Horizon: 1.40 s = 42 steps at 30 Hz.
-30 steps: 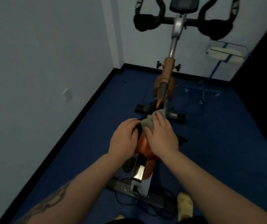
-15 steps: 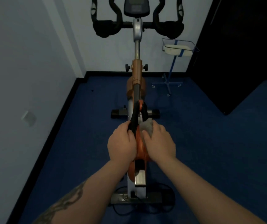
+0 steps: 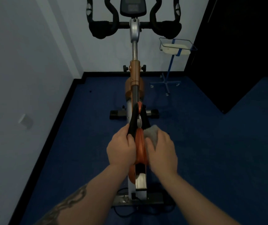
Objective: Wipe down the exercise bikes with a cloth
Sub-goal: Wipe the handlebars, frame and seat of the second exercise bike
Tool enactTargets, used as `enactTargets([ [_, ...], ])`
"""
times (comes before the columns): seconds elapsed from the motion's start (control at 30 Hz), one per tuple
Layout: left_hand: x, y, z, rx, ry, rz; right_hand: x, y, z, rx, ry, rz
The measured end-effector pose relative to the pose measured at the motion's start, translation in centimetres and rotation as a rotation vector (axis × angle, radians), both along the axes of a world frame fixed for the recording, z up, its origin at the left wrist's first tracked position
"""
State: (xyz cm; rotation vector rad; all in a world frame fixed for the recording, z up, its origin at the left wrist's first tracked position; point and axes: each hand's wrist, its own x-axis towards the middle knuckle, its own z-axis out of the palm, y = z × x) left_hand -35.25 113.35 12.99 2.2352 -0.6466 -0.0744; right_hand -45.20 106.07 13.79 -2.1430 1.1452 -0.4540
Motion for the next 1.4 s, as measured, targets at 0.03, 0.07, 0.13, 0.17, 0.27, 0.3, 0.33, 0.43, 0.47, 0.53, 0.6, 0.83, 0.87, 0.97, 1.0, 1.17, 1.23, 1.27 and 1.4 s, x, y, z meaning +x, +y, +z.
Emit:
enactTargets([
  [0.03,0.0,0.0,0.0,0.0,-0.002,-0.002,-0.8,0.8,-0.2,-0.015,-0.057,0.015],
  [0.07,0.1,0.0,0.0,0.003,-0.004,-0.003,-1.2,0.9,-0.4,-0.031,-0.08,0.033],
  [0.13,0.0,0.0,0.2,0.012,-0.006,-0.018,-0.9,-0.2,-0.3,-0.01,-0.043,0.066],
  [0.17,-0.1,0.0,0.2,0.016,-0.01,-0.029,-0.3,-1.2,-0.3,0.012,-0.006,0.082],
  [0.27,-0.1,-0.1,0.2,0.04,-0.031,-0.015,1.6,-3.6,0.3,0.086,0.088,0.103],
  [0.3,-0.3,0.0,0.1,0.039,-0.042,-0.005,1.7,-3.7,0.2,0.097,0.07,0.072],
  [0.33,-0.4,0.0,0.2,0.033,-0.058,0.001,1.6,-3.2,0.0,0.087,0.016,0.028],
  [0.43,-0.5,0.0,0.3,0.009,-0.104,0.017,-0.6,0.6,-0.9,0.013,-0.156,-0.024],
  [0.47,-0.6,0.0,0.3,0.01,-0.114,0.019,-1.3,1.5,-1.1,-0.016,-0.171,0.004],
  [0.53,-0.7,0.0,0.3,0.019,-0.131,0.022,-1.4,0.5,-1.0,-0.029,-0.116,0.059],
  [0.6,-0.7,0.1,0.3,0.018,-0.137,0.022,0.2,-2.1,-0.6,0.05,0.026,0.088],
  [0.83,-0.7,0.4,0.5,0.012,-0.117,0.019,-0.7,-0.1,-1.1,0.042,-0.171,-0.008],
  [0.87,-0.7,0.4,0.5,0.007,-0.114,0.019,-1.7,1.1,-1.3,0.031,-0.215,0.004],
  [0.97,-0.8,0.4,0.5,0.012,-0.094,0.019,-1.9,-0.3,-1.0,0.004,-0.068,0.084],
  [1.0,-0.8,0.4,0.6,0.016,-0.09,0.02,-1.1,-1.6,-0.8,0.036,0.028,0.112],
  [1.17,-1.0,0.4,0.9,0.012,-0.129,0.011,2.6,-5.0,0.7,0.11,0.201,0.101],
  [1.23,-0.9,0.4,0.8,0.013,-0.133,0.009,1.6,-2.7,0.1,-0.052,0.156,0.059],
  [1.27,-0.9,0.4,0.8,0.018,-0.134,0.007,0.8,-1.2,-0.2,-0.115,0.116,0.058],
  [1.4,-0.7,0.4,0.7,0.038,-0.126,-0.003,-0.1,0.1,-0.2,-0.198,0.107,0.126],
])
